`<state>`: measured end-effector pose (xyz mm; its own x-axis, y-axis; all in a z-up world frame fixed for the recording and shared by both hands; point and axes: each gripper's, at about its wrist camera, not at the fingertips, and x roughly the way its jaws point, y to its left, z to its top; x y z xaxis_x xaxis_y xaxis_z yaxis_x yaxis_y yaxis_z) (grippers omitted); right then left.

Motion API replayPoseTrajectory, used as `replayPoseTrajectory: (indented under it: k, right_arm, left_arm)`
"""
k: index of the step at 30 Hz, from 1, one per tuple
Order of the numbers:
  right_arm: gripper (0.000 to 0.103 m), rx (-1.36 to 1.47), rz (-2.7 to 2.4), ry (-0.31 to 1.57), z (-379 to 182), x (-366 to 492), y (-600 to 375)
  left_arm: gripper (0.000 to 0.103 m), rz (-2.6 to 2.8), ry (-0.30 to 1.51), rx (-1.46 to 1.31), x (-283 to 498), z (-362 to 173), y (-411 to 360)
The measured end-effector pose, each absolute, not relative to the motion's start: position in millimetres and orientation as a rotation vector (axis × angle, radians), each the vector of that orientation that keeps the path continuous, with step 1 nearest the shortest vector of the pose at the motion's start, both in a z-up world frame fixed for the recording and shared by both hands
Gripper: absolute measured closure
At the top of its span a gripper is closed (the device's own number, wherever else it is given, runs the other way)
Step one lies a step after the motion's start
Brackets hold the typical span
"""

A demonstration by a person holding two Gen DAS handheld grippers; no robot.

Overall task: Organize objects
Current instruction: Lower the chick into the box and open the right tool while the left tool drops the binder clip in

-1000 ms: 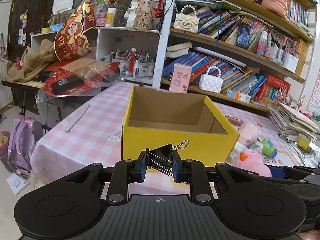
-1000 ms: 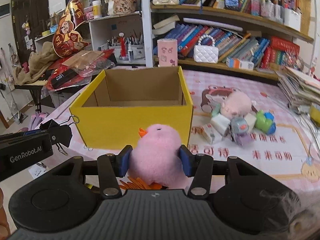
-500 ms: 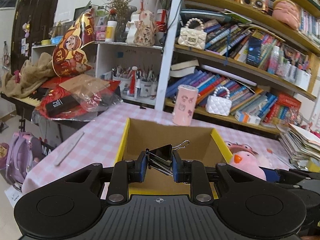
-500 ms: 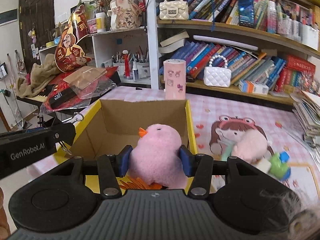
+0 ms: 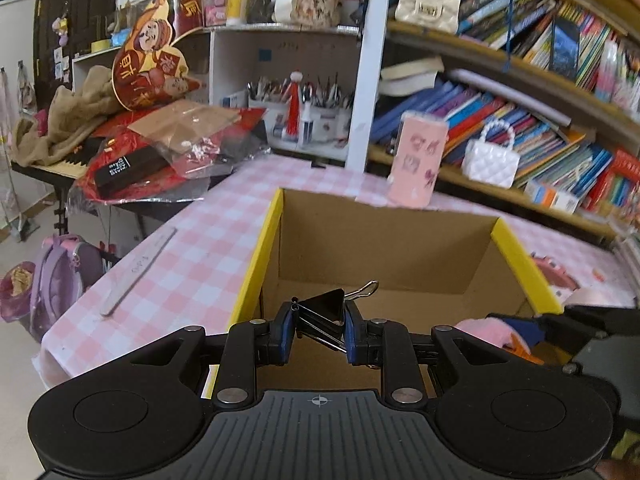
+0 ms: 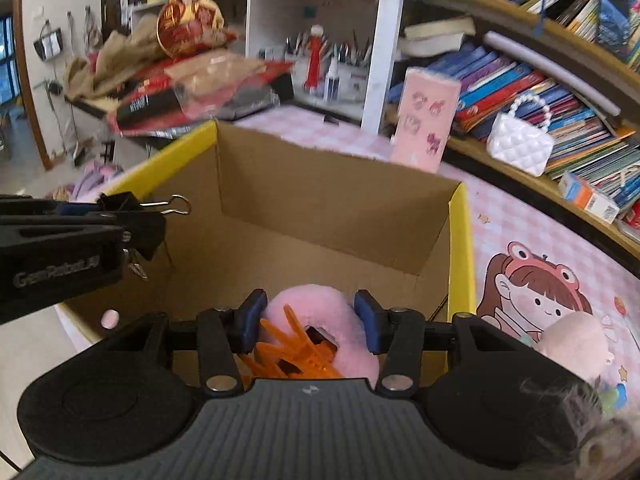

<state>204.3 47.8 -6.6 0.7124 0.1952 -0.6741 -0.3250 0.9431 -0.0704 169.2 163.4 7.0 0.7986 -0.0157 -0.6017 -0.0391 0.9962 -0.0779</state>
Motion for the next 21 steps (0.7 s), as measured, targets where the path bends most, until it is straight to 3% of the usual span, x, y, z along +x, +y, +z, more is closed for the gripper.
replayPoseTrajectory:
  k: [15, 21]
  right_arm:
    - [0.054, -0.275, 0.344, 0.729, -11.3, 225.3, 44.8]
    - [0.050, -0.228, 0.323, 0.679, 5.9, 214.6, 39.7]
  left_arm:
    - [0.076, 0.024, 0.677, -0.035, 188.5, -3.3, 154.2]
    - [0.058, 0.009, 0.610, -0.048, 171.5, 16.7, 155.8]
